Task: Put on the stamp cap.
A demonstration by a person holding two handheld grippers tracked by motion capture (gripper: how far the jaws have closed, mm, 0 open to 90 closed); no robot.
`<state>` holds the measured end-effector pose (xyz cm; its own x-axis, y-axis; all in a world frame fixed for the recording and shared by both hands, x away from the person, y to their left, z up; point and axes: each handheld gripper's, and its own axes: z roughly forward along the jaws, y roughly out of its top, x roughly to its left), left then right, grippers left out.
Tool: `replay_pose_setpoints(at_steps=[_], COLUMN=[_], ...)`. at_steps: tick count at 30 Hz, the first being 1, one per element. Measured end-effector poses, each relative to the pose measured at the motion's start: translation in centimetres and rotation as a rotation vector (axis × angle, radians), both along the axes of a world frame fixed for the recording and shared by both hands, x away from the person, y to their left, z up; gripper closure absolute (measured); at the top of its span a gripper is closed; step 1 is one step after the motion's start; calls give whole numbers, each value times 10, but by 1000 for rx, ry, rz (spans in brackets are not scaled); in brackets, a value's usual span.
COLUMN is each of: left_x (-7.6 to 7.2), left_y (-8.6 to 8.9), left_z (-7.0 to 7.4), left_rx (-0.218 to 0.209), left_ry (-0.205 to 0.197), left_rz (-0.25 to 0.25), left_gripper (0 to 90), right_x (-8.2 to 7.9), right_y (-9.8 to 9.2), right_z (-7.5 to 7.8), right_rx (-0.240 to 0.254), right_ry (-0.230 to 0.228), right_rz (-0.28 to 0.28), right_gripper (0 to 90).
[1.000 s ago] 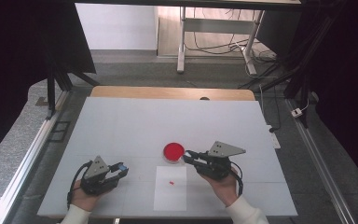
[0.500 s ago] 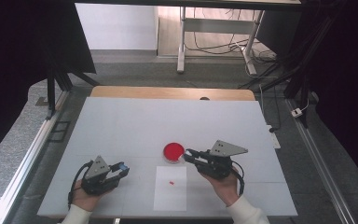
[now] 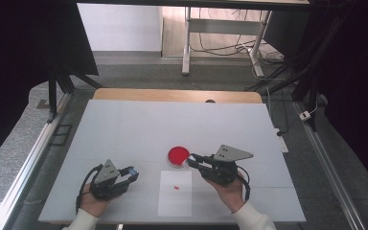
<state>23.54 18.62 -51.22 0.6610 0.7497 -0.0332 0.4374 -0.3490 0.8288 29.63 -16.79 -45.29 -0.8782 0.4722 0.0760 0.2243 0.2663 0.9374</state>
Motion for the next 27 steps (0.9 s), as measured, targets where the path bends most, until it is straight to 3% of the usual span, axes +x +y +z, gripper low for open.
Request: replay_pose_setpoints(at_steps=[27], left_x=[14], left_y=[-38], left_z=[-2], left_rx=[24], left_ry=[0], left_rz=[-77], left_gripper=[648], right_x=[-2], right_y=[6], right_z=[-3], right_rx=[-5], right_ry=[11], right_rz=[8], right_gripper=[749])
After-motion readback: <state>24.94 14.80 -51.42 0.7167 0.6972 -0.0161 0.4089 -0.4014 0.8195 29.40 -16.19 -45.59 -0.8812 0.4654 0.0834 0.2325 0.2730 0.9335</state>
